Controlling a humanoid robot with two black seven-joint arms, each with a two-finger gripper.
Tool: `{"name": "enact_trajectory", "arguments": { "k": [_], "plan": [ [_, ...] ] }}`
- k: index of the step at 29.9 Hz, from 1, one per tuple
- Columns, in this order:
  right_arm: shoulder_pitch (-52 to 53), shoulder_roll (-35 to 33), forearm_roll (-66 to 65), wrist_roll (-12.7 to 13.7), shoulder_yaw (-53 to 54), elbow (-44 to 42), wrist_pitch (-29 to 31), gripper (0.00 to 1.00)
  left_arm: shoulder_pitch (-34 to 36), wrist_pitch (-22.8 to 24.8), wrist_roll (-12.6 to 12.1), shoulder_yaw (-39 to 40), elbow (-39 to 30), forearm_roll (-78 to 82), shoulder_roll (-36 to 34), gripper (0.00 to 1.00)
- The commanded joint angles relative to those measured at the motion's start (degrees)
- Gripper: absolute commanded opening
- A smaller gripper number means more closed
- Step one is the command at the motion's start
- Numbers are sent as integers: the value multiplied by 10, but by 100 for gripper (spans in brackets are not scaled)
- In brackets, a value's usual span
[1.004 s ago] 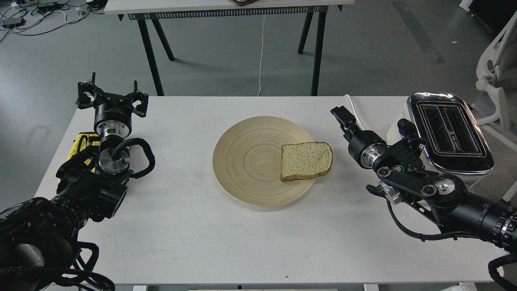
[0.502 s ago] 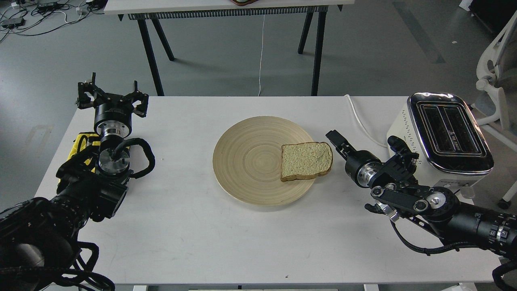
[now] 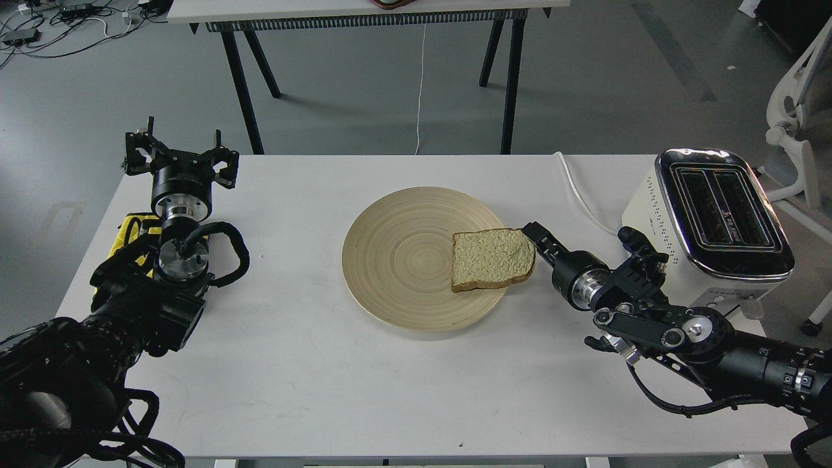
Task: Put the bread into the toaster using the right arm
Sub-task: 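Move the open right gripper toward the bread slice on the plate, then close the right gripper on the edge of the bread slice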
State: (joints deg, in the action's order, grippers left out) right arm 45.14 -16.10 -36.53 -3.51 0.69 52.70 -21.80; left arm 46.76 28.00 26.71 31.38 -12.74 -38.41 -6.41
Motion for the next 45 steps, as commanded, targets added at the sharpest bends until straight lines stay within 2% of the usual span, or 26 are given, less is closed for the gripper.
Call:
{"name": "enact_trajectory", "arguments": {
  "k": [1,7,11,18,22,35,45],
  "plan": [
    [-2,7,-7,0,-1,-1,0,69,0,0,0,0,0,0,0,100],
    [-4,11,-7,0,-1,-1,0,64,0,0,0,0,0,0,0,100],
    [-5,11,-7,0,-1,-1,0,53,0,0,0,0,0,0,0,100],
    [-6,11,-7,0,-1,-1,1,44,0,0,0,0,0,0,0,100],
    [-6,11,-7,0,-1,0,4,33,0,0,0,0,0,0,0,100],
    [-1,12,-6,-2,2,1,4,14,0,0,0,0,0,0,0,100],
    [6,20,-5,-5,12,16,2,13,0,0,0,0,0,0,0,100]
  ]
}}
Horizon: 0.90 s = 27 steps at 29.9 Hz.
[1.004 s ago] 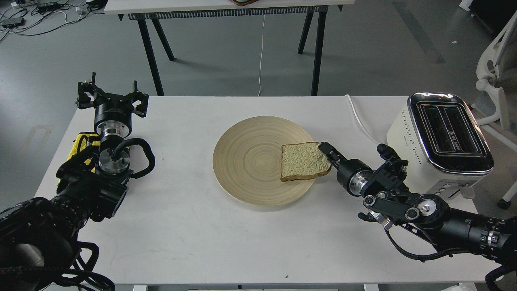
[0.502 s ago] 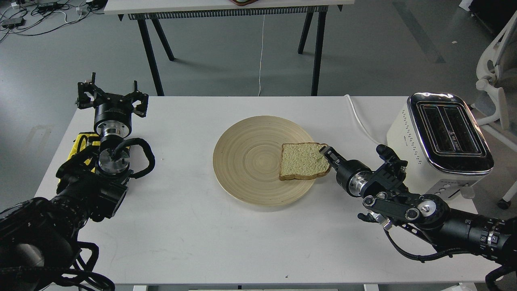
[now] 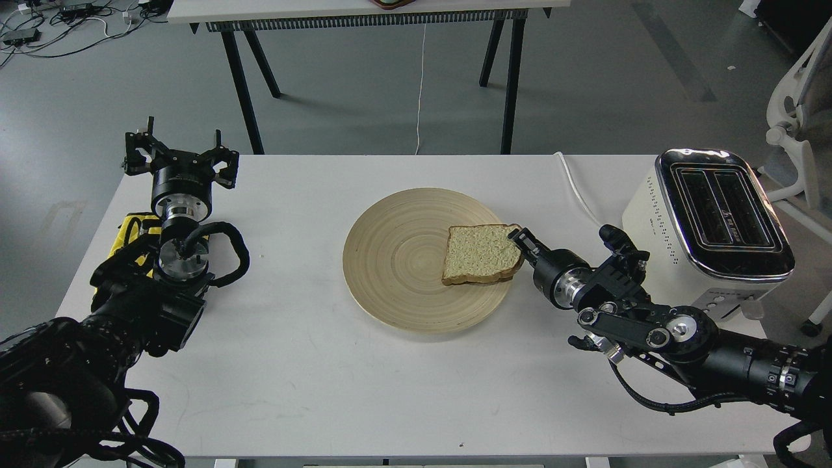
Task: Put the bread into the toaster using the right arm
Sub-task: 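Close the right gripper on the edge of the bread slice, then lift the bread slice off the plate and carry it above the toaster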
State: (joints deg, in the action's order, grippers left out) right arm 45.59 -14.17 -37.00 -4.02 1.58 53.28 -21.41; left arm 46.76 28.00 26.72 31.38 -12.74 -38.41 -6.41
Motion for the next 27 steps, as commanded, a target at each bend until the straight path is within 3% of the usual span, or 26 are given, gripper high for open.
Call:
{"name": "enact_trajectory", "arguments": {
  "k": [1,12,20,27],
  "plan": [
    [2,1,0,0,4,14,-3,13,0,0,0,0,0,0,0,100],
    [39,-41,0,2,61,70,-4,11,0,0,0,0,0,0,0,100],
    [92,-176,0,22,111,170,-3,10,0,0,0,0,0,0,0,100],
    [99,-315,0,23,142,252,2,8,0,0,0,0,0,0,0,100]
  ]
}}
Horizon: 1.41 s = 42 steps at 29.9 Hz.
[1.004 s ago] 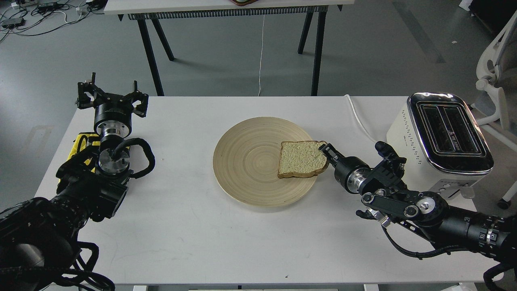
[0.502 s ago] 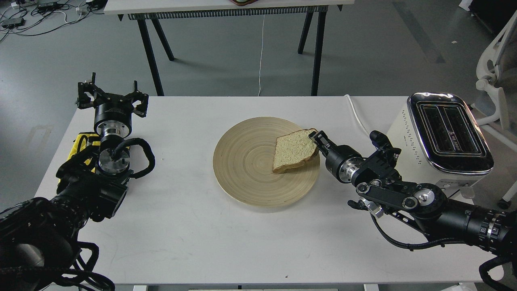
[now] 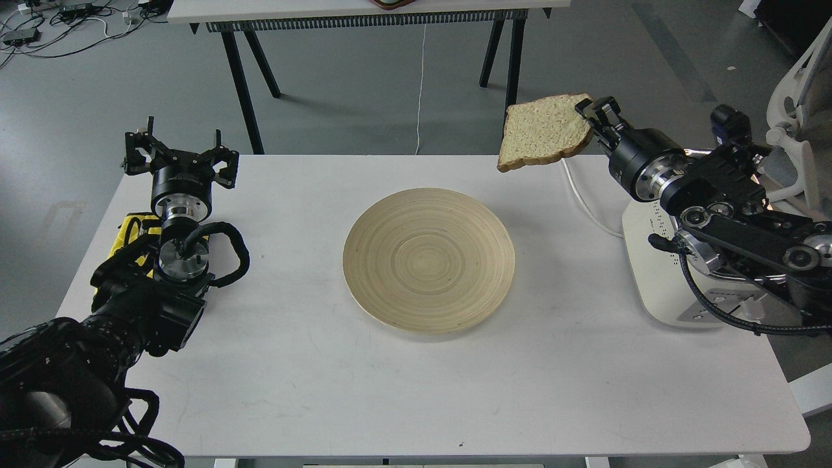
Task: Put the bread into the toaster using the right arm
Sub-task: 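Lift the bread slice off the plate and carry it above the toaster, then lower the bread slice edge-first into the toaster slot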
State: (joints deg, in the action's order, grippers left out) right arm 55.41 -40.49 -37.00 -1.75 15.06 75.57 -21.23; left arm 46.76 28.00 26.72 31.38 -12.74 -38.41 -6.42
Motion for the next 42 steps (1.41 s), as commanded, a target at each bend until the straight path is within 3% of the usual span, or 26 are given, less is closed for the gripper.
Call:
{"name": "enact_trajectory", "arguments": {
  "k": [1,10,16,20,27,42],
  "plan": [
    [0,-74,0,0,8,39,0,8,0,0,0,0,0,0,0,100],
    [-3,-232,-7,0,2,100,5,7,0,0,0,0,0,0,0,100],
    [-10,-297,-76,10,-1,105,57,7,0,0,0,0,0,0,0,100],
    [-23,-308,-77,14,-5,105,79,7,0,0,0,0,0,0,0,100],
    [-26,-341,-91,52,-26,103,113,6,0,0,0,0,0,0,0,100],
    [-27,-343,-125,54,-52,92,139,6,0,0,0,0,0,0,0,100]
  ]
}}
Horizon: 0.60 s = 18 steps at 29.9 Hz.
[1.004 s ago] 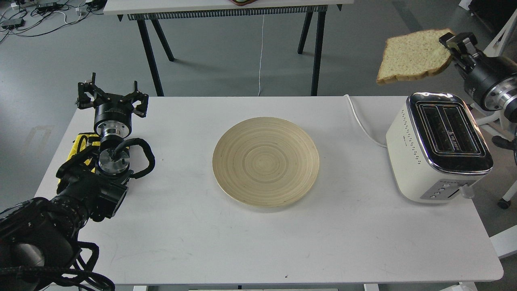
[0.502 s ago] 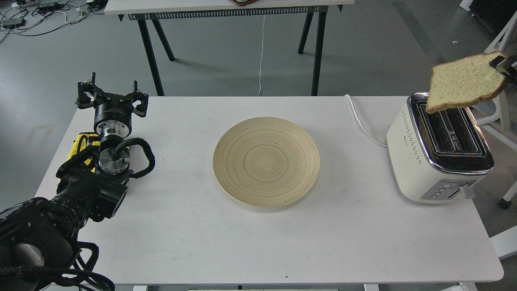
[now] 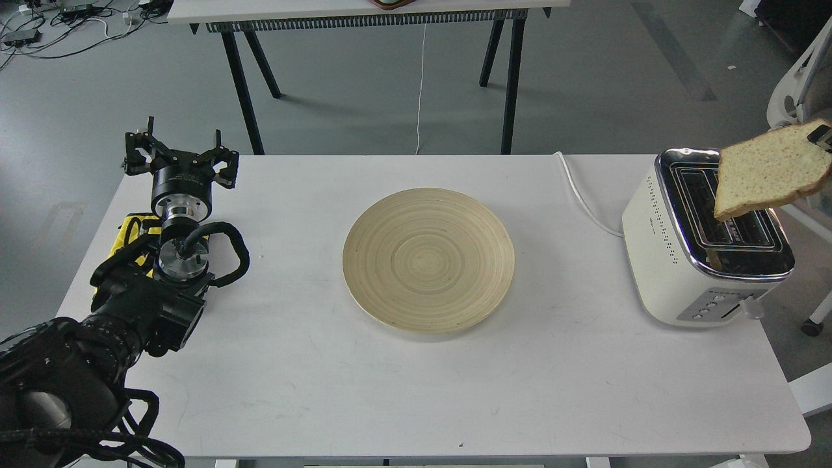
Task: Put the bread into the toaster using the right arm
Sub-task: 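Lower the bread slice edge-first into the toaster slot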
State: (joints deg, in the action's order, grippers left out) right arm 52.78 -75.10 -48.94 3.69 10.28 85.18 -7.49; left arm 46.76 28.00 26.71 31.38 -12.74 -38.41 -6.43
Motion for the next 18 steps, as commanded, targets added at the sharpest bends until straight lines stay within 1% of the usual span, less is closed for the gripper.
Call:
{"name": "enact_trajectory", "arguments": {
  "k": [1,18],
  "plan": [
    [-1,4,-5,0,-4,-7,2,6,0,0,0,0,0,0,0,100],
    [-9,44,-6,0,-5,-39,12,6,0,0,0,0,0,0,0,100]
  ]
}}
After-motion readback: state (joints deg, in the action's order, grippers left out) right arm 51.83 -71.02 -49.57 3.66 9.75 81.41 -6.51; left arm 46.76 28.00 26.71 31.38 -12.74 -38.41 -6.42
